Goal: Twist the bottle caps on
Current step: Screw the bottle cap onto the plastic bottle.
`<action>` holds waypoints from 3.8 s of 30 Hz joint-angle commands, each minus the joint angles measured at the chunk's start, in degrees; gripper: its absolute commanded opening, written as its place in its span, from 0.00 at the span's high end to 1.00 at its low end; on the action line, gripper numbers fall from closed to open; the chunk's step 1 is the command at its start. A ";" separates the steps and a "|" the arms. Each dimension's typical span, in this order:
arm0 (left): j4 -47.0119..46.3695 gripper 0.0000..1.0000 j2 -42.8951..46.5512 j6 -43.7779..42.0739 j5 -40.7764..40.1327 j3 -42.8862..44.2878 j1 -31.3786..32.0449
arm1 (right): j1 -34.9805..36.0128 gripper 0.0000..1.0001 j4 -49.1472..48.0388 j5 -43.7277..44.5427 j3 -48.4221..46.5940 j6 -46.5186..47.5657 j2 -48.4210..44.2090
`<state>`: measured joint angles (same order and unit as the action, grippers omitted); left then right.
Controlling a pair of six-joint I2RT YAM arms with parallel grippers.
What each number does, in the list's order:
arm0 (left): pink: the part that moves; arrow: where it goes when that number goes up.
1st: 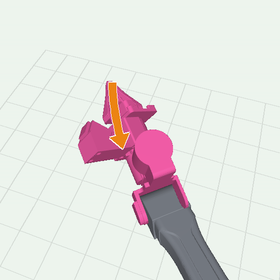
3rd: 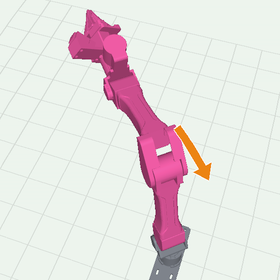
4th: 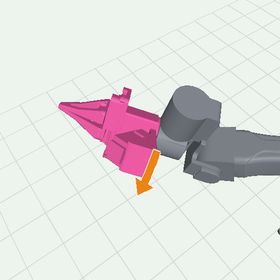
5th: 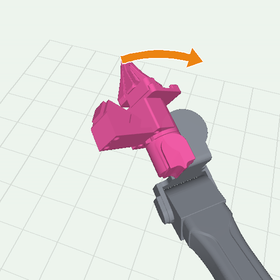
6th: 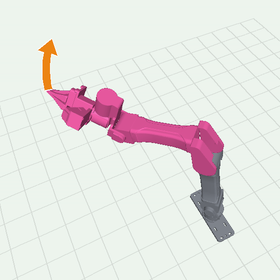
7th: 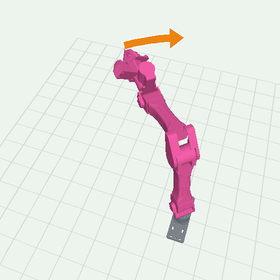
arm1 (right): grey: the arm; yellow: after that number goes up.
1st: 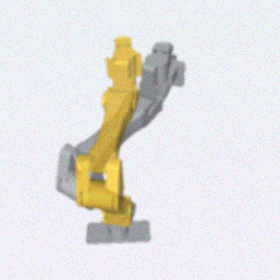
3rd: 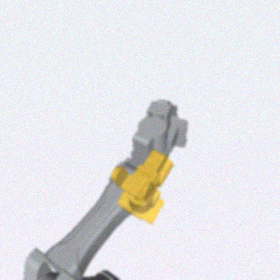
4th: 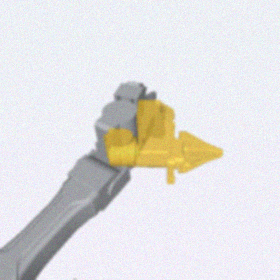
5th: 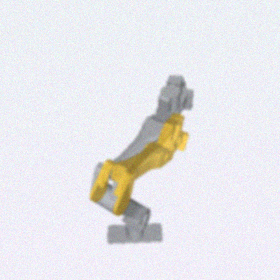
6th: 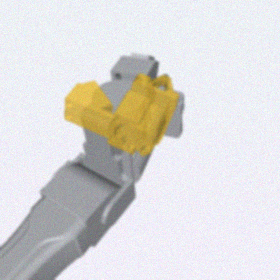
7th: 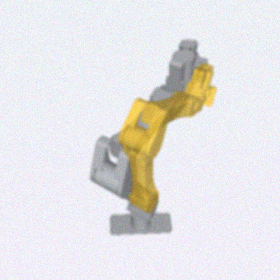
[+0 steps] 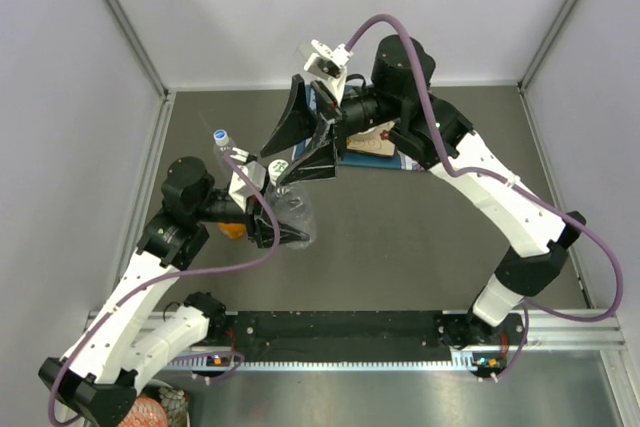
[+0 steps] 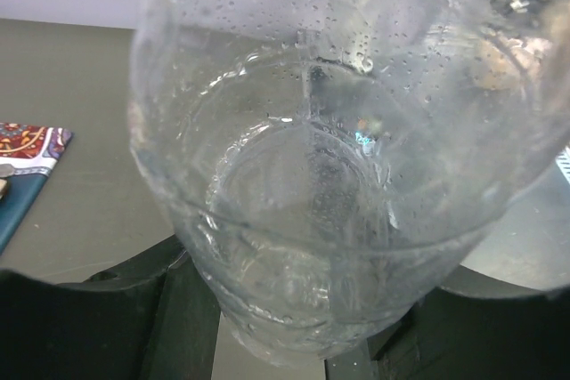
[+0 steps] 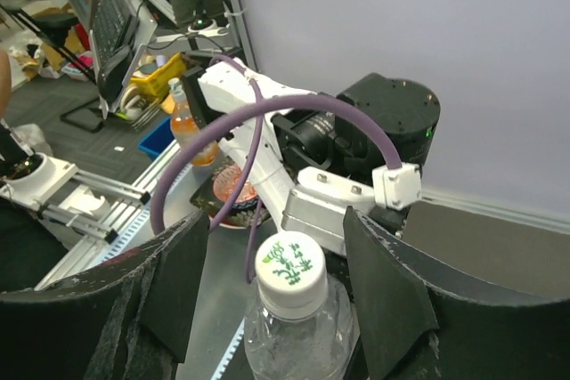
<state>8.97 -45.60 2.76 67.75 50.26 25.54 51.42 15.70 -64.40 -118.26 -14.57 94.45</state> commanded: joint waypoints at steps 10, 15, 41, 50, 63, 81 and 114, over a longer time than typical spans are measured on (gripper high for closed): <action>-0.01 1.00 0.60 -1.97 -1.30 3.00 -0.14 | -0.53 0.50 -6.56 -1.17 5.49 -2.57 -1.82; -0.01 1.00 0.96 -2.06 -1.91 2.47 -0.14 | -0.53 0.59 -9.46 -1.08 7.33 -4.24 -2.78; 2.54 0.99 3.07 -6.81 -36.45 5.81 -0.14 | 2.09 1.00 5.48 42.05 21.31 -1.52 -9.02; 1.49 0.99 3.59 -4.17 -42.86 4.94 -0.14 | 15.90 1.00 7.05 86.53 18.77 -0.37 -4.20; 0.52 0.99 4.30 -3.91 -42.44 1.77 -0.31 | 14.77 0.20 6.27 78.70 10.85 -3.71 -8.49; -4.92 0.98 1.48 5.05 -0.19 0.28 -0.58 | -1.41 0.24 -4.43 13.70 14.81 1.83 -14.57; -0.62 0.97 0.61 0.75 -1.48 2.39 -0.58 | -1.50 0.47 -20.10 -0.38 10.77 -14.09 -2.96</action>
<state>9.76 -45.52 4.36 66.37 50.85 25.15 49.65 -3.73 -64.27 -105.10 -29.21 91.05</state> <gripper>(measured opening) 0.586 0.527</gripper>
